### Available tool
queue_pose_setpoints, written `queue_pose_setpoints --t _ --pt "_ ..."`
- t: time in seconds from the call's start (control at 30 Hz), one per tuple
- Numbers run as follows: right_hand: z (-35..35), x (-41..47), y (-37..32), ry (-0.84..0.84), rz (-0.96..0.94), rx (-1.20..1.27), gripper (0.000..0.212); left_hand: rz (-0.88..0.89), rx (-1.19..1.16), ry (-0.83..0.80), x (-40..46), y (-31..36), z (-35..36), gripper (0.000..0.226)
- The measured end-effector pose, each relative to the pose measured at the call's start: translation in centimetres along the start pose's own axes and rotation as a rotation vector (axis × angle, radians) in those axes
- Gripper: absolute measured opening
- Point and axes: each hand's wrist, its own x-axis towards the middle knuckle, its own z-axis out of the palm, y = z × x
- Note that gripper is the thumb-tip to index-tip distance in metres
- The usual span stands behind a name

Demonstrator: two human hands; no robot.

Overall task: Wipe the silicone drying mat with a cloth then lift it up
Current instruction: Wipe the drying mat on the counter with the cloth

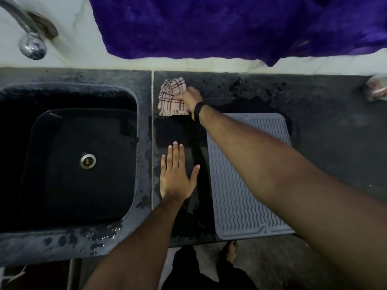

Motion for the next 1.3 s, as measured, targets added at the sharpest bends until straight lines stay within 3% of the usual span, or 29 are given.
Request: queue_pose_setpoints --t 0.1,0.23,0.3,0.37,0.4,0.5,0.57,0.63,0.7,0.77,1.03,1.2,1.3 --pt "-3.7 -1.2 -0.1 0.0 0.01 0.188 0.035 -0.001 -0.005 0.002 0.1 0.0 -0.1 0.086" --pt "-10.7 -3.5 0.7 0.038 -0.026 0.021 0.011 0.003 0.0 -0.014 0.0 -0.3 -0.3 0.092" --pt "-13.8 -4.6 1.7 0.033 -0.007 -0.06 0.024 -0.028 -0.027 -0.019 0.1 0.1 -0.5 0.098" --pt "-16.1 -5.6 2.5 0.034 -0.004 -0.273 0.041 -0.087 -0.078 -0.028 0.4 1.5 -0.7 0.105" --pt "-16.7 -5.9 3.0 0.066 -0.026 -0.402 0.039 -0.108 -0.095 -0.032 0.5 2.1 -0.8 0.108" --pt "-16.5 -6.7 4.9 0.222 -0.246 -0.732 0.021 -0.127 -0.069 -0.01 0.4 2.8 -0.7 0.116" --pt "-15.6 -7.0 6.2 0.299 -0.451 -0.925 0.023 -0.124 -0.042 0.019 0.4 2.8 -0.6 0.121" --pt "-14.2 -7.0 7.9 0.243 -0.531 -1.032 0.034 -0.124 -0.018 0.025 0.5 2.9 -0.4 0.124" --pt "-12.6 -7.6 9.8 0.123 -0.481 -1.079 0.048 -0.13 0.006 0.035 0.5 2.8 -0.2 0.127" --pt "-11.7 -8.6 11.4 0.117 -0.509 -1.125 0.06 -0.14 0.018 0.056 0.7 2.8 -0.2 0.128" --pt "-14.1 -17.3 17.7 0.08 -0.611 -1.087 0.062 -0.15 0.046 0.069 0.9 3.0 0.0 0.128" --pt "-14.8 -14.5 13.1 0.329 -0.692 -0.983 0.06 -0.149 0.035 0.072 0.9 2.9 0.3 0.128" --pt "-14.3 -9.7 10.0 0.184 -0.605 -1.002 0.057 -0.153 0.038 0.086 0.9 3.0 0.3 0.128"
